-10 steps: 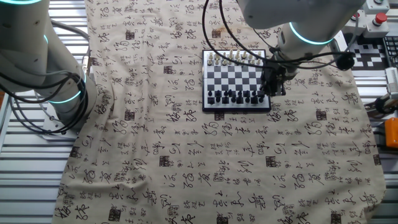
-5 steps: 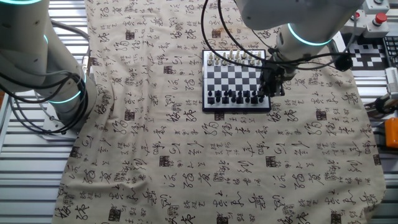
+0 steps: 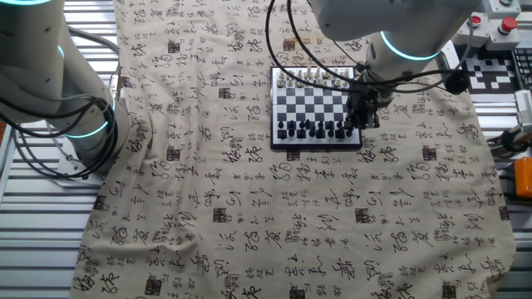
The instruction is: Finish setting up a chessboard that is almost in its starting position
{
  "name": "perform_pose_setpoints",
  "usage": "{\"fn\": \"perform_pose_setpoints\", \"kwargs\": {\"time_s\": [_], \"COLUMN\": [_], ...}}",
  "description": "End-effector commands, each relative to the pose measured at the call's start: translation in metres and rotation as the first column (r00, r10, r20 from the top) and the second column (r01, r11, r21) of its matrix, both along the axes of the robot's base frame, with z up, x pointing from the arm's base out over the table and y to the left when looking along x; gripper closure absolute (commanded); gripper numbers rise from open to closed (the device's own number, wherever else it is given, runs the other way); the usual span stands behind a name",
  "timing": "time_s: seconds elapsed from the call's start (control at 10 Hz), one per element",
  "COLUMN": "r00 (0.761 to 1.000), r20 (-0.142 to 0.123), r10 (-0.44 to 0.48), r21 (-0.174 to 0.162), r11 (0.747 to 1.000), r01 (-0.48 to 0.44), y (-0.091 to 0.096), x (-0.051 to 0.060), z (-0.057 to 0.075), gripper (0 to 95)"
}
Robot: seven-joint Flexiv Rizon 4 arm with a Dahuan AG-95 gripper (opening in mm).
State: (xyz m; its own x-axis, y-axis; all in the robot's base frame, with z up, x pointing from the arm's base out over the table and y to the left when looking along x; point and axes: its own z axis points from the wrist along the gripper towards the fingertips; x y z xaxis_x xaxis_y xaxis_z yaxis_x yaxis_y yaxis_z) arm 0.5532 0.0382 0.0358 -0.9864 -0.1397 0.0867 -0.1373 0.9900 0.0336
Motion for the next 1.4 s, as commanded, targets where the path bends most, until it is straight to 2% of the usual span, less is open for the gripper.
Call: {"fn": "perform_pose_setpoints", "kwargs": {"time_s": [0.1,0.7,0.8,1.4], "r00": [1.0,1.0,1.0,1.0], "r20": [0.0,-0.002,-0.001,0.003], "r10": [-0.001,0.002,0.002,0.001], "r21": [0.001,0.0,0.0,0.0], "r11": [1.0,1.0,1.0,1.0], "r01": [0.001,-0.002,-0.002,-0.001], "y": [0.0008,0.0013,0.0013,0.0012], "x": [0.0007,0.0007,0.0007,0.0006], "z": [-0.0008,-0.001,-0.001,-0.0011], "gripper": [95.0,95.0,76.0,76.0]}}
